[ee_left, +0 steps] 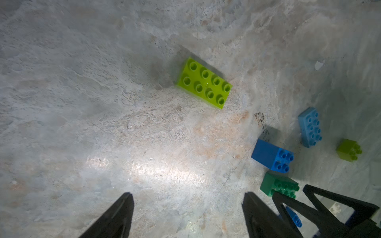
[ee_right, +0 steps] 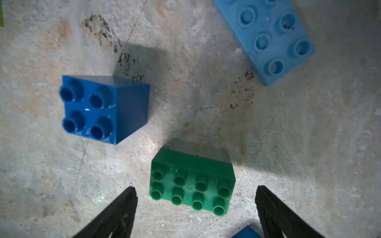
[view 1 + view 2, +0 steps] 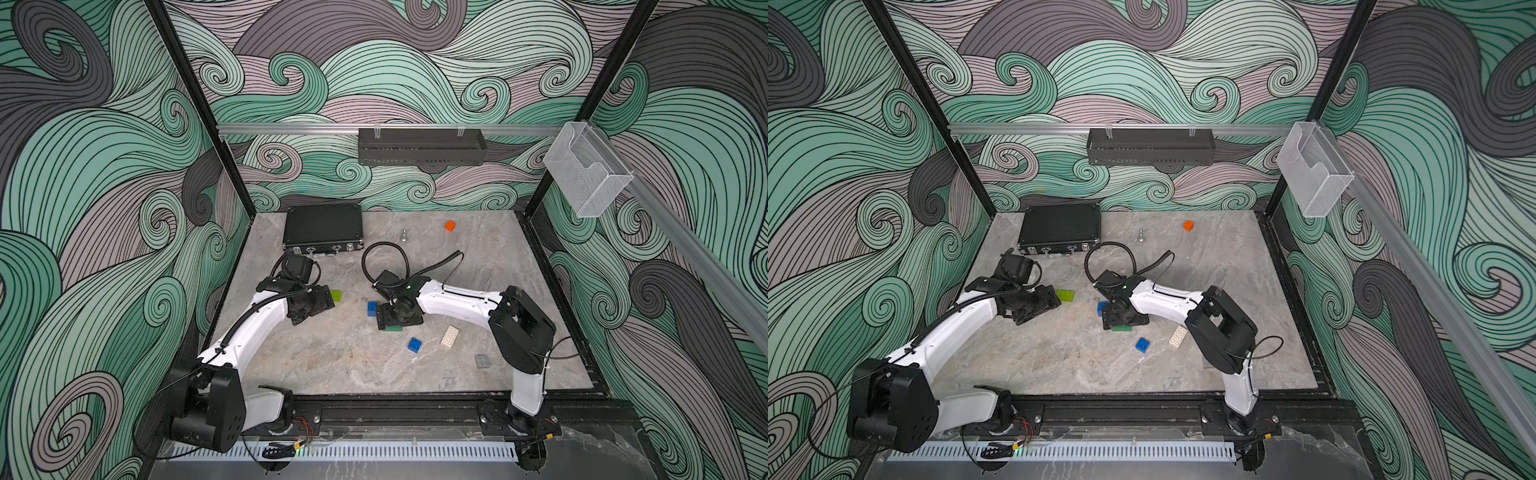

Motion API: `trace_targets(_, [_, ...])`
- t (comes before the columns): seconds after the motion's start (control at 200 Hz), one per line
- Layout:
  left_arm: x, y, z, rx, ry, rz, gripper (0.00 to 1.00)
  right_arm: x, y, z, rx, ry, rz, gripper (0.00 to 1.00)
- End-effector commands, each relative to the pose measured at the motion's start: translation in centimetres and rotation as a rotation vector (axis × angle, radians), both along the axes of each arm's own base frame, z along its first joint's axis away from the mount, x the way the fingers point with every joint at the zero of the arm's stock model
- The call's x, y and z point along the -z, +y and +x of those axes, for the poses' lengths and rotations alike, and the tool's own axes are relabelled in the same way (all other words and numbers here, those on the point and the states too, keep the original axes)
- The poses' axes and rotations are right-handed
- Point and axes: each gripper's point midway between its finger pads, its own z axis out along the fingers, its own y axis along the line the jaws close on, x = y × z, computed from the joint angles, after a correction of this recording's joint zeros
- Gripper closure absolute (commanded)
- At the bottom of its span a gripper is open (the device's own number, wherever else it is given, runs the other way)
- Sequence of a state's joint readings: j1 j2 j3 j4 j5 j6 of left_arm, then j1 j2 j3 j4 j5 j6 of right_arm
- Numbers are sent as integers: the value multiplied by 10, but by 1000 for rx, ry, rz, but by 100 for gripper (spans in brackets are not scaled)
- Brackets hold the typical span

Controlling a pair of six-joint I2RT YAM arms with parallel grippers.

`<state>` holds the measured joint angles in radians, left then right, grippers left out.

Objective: Assemble a carrot with lego
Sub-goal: Pick up the lego brick from the center of the board.

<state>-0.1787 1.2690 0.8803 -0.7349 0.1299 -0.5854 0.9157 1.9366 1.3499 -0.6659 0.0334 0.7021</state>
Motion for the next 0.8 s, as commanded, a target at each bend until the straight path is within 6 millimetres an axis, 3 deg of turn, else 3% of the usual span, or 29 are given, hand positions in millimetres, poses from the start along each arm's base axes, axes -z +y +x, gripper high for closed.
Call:
trace_targets(0.0, [-3,-5,5,19,-12,-40,17,6,3,-1,14,12,-32,17])
trace_targets(0.315, [3,-5,8,30,-2,-45,18,19,2,1,37,26,-56,35])
trace_targets(0.435, [4,-5,9,30,-2,-48,18,16,1,1,45,14,-56,48])
trace_targets(0.595, [4,-3,8,28,2,-43,18,-12,4,6,64,-18,-7,59])
trace_targets(0.796, [4,-1,7,25,9,-38,18,-59,10,10,92,-48,55,61])
